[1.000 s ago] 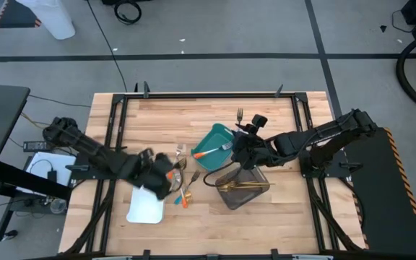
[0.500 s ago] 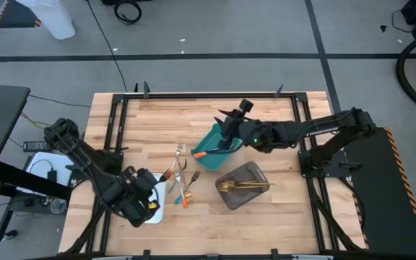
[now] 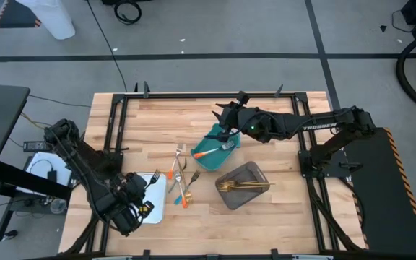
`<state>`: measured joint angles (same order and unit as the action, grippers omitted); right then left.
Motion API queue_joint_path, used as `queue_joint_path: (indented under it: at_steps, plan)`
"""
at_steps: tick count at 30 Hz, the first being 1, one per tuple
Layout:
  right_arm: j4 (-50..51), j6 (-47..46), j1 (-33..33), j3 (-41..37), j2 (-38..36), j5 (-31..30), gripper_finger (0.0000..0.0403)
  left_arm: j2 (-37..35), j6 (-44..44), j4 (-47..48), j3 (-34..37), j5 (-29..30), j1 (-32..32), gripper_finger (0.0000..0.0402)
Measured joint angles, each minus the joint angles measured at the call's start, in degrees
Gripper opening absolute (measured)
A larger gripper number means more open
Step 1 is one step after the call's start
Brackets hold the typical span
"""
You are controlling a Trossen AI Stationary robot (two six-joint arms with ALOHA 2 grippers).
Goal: Sort silverware by color (type)
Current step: Put the blue silver fork into the white bin
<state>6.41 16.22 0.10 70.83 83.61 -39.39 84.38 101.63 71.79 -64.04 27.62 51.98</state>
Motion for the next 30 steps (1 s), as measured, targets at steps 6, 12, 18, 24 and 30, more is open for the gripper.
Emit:
queue_joint_path:
  at_steps: [6,12,18,24,30]
  plan:
    - [-0.74,0.2,0.02,0.0,0.0,0.52,0.0138,0.02,0.79,-4.88,6.92,1.24,0.36,0.0018]
    - [-0.74,0.2,0.02,0.0,0.0,0.52,0.0138,0.0,-0.2,-12.15,12.34,2.18,0.52,0.0018]
    - [-0.04,-0.1,0.09,0.0,0.0,0.53,0.0138,-0.11,-1.67,-19.03,16.14,3.52,0.8,0.0018]
    - [1.03,-1.24,0.19,0.0,0.0,0.54,0.0138,0.02,-1.73,-21.98,16.69,2.47,0.34,0.0041]
    - [1.05,-1.6,0.23,0.0,0.0,0.56,0.0138,0.02,-2.52,-22.28,16.69,0.13,-0.49,0.0084]
